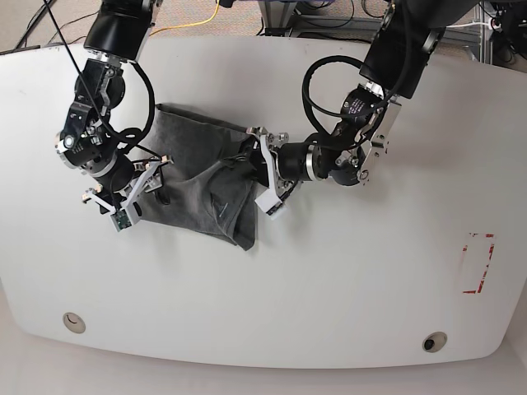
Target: Layout the t-shirt on the table in an organized manner, then fold the t-shirt properly
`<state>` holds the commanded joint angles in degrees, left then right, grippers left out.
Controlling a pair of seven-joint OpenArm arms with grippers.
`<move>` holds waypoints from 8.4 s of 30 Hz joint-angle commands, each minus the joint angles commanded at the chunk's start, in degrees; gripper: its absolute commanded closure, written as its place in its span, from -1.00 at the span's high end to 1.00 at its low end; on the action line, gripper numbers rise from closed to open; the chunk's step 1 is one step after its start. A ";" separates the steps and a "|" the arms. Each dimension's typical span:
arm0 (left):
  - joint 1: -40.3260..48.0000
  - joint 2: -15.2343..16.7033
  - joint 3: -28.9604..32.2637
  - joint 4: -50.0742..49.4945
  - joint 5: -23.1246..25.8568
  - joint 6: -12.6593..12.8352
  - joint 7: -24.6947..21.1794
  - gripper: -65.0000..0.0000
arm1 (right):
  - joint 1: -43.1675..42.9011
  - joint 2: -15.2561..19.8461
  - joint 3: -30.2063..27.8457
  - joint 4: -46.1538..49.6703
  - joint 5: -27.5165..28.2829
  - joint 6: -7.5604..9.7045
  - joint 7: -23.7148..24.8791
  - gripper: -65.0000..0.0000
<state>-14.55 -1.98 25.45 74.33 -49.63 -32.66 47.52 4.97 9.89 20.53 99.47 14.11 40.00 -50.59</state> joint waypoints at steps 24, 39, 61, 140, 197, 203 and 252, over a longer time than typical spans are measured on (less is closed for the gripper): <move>0.18 -0.53 0.26 -0.35 7.91 0.09 0.35 -0.93 | -0.44 -0.09 0.44 0.18 0.53 0.00 0.00 0.09; 0.97 -5.63 -0.18 6.77 4.66 2.37 0.44 -1.00 | -0.26 -0.88 0.00 3.16 0.62 0.00 -0.26 -0.23; 1.32 -11.08 -0.18 6.95 -1.23 2.55 0.35 -1.00 | -0.26 -3.43 -3.34 -5.63 0.00 0.00 4.40 -0.66; -15.65 -11.96 0.00 -9.85 12.40 -7.34 -1.32 -0.75 | -22.86 -5.80 -3.34 15.30 -0.09 0.00 17.05 -0.66; 1.58 -16.53 -7.74 -4.75 16.97 -7.34 -3.60 -0.75 | -19.60 -6.51 -12.04 -4.31 -0.09 0.00 21.36 -0.66; 2.81 -16.53 -11.08 5.54 16.97 -7.34 1.14 -0.75 | -18.37 -6.15 -11.96 -1.14 -0.09 0.00 21.10 -0.66; 12.40 6.42 14.77 -1.05 60.04 38.33 -34.37 -0.74 | -12.22 4.84 10.81 8.79 0.62 0.00 11.60 -0.66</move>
<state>-2.15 4.44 40.22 73.27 10.42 5.67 13.14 -7.25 14.73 31.34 108.26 14.73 40.00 -38.99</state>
